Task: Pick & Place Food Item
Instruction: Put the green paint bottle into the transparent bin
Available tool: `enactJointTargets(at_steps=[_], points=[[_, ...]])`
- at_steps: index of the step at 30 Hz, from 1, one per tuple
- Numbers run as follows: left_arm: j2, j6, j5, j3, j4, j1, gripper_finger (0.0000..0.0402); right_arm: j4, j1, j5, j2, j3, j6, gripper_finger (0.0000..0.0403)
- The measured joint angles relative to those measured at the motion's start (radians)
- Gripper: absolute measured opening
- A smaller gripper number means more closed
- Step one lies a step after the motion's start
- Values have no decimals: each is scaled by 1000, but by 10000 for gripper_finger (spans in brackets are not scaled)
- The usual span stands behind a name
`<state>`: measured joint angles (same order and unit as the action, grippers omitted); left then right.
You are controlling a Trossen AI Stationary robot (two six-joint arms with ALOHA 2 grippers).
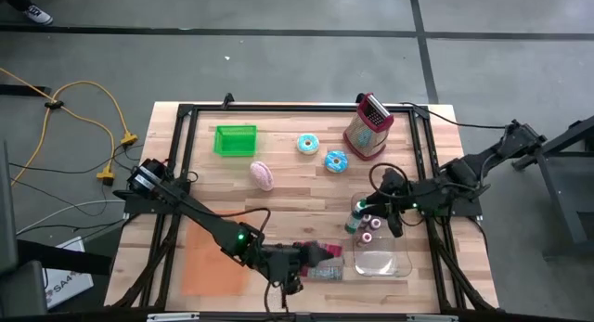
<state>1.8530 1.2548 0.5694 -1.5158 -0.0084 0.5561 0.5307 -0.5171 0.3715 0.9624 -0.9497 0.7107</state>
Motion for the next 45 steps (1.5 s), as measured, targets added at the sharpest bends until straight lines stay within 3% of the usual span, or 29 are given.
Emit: enactJointTargets(at_steps=[12,21,26,45], points=[[0,-770,-2,0,10,-105,210,177,-43,103,-19,0,84,93],[0,-1071,-2,0,-133,-205,210,423,-117,239,-48,0,252,93],[0,-1116,-13,0,-157,-232,210,518,-159,288,-50,0,329,93],[0,-1113,-42,0,-156,-248,210,722,-364,286,-24,0,625,93]])
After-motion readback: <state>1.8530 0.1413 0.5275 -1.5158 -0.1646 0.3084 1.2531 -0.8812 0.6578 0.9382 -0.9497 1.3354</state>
